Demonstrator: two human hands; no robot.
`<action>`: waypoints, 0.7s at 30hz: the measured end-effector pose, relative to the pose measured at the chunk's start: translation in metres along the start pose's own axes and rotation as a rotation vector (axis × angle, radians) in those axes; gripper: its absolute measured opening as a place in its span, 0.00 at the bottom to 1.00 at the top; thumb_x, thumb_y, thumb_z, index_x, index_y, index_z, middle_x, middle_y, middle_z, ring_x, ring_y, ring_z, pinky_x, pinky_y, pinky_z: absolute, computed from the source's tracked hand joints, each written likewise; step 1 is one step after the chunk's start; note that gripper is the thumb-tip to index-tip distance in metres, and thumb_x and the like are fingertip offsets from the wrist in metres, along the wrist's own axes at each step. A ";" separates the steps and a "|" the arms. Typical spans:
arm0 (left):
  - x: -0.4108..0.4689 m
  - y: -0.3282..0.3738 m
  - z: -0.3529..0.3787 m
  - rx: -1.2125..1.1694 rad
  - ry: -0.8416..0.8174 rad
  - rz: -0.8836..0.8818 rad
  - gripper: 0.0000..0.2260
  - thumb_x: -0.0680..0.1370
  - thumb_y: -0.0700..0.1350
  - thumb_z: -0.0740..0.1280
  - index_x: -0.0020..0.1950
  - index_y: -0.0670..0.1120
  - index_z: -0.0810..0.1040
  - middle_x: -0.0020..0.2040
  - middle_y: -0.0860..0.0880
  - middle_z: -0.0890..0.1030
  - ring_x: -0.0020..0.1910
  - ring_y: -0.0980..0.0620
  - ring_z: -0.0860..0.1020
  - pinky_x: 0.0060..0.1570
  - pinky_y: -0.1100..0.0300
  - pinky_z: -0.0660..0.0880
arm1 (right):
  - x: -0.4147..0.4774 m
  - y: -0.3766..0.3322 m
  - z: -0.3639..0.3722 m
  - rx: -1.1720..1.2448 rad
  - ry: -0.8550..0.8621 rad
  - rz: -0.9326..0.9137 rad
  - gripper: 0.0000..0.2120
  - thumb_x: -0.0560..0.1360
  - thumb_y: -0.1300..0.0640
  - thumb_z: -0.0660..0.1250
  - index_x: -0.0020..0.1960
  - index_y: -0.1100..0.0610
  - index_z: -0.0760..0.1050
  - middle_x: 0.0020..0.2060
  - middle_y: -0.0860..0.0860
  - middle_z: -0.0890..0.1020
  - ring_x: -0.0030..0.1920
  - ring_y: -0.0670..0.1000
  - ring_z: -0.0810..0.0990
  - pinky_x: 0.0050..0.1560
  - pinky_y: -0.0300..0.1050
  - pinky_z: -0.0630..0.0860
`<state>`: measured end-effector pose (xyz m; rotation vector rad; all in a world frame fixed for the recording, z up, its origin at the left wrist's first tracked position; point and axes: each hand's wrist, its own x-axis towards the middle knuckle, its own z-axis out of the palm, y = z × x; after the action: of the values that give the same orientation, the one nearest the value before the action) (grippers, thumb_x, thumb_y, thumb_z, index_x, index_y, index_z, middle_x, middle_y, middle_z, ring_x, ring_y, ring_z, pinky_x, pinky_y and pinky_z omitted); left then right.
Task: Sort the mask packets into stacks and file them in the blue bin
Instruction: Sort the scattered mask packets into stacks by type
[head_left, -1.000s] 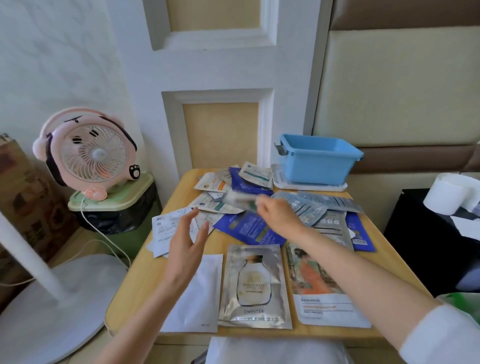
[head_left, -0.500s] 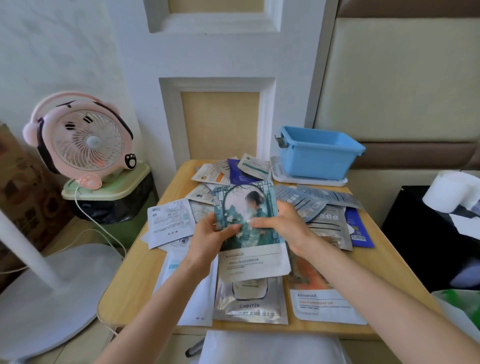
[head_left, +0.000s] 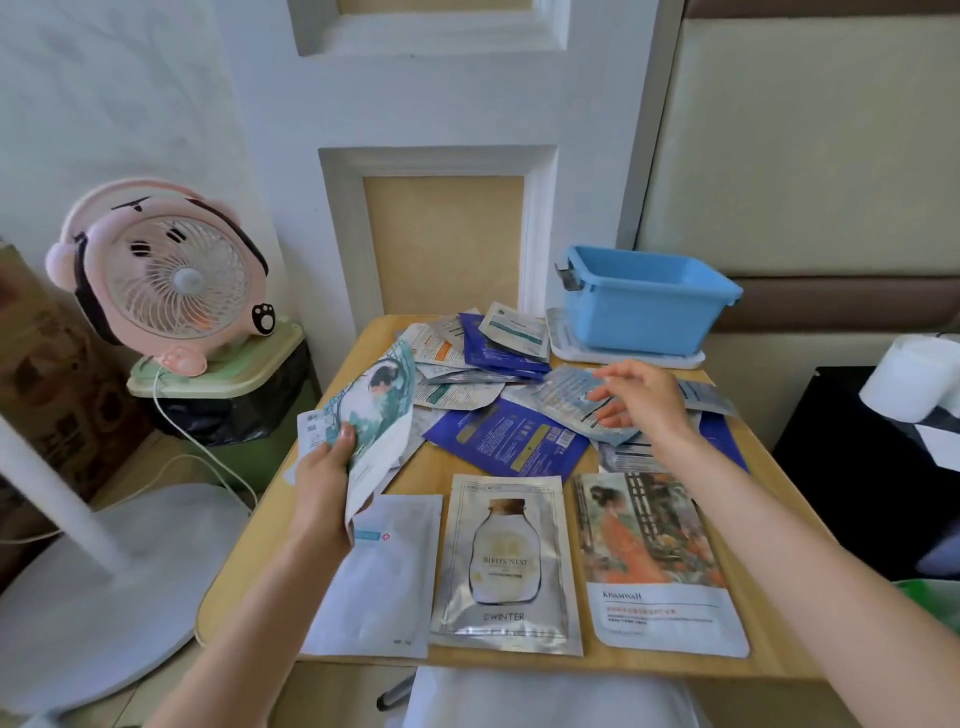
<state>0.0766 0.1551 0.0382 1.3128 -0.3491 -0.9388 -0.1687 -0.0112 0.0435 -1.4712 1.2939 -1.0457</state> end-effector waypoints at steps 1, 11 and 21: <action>-0.002 0.001 0.000 0.015 0.002 0.013 0.13 0.81 0.47 0.60 0.38 0.43 0.69 0.17 0.52 0.73 0.13 0.58 0.70 0.14 0.72 0.62 | -0.001 0.003 0.001 -0.008 -0.012 -0.002 0.07 0.79 0.63 0.60 0.52 0.59 0.77 0.41 0.55 0.82 0.32 0.51 0.79 0.32 0.40 0.79; -0.040 -0.061 0.081 0.582 -0.407 0.165 0.08 0.80 0.41 0.62 0.51 0.36 0.75 0.48 0.39 0.81 0.48 0.45 0.79 0.52 0.53 0.76 | 0.010 0.017 -0.008 0.027 0.023 -0.052 0.06 0.78 0.62 0.61 0.48 0.59 0.77 0.38 0.55 0.82 0.26 0.44 0.78 0.28 0.37 0.74; -0.058 -0.130 0.129 1.499 -0.734 1.073 0.32 0.74 0.66 0.54 0.74 0.52 0.62 0.70 0.45 0.70 0.67 0.44 0.71 0.59 0.47 0.74 | 0.045 0.050 -0.025 -0.821 -0.270 -0.177 0.35 0.71 0.41 0.69 0.74 0.49 0.61 0.74 0.52 0.63 0.74 0.55 0.60 0.72 0.55 0.59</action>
<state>-0.0989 0.1172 -0.0305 1.5833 -2.3769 -0.0117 -0.2008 -0.0612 0.0033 -2.2750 1.4850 -0.3759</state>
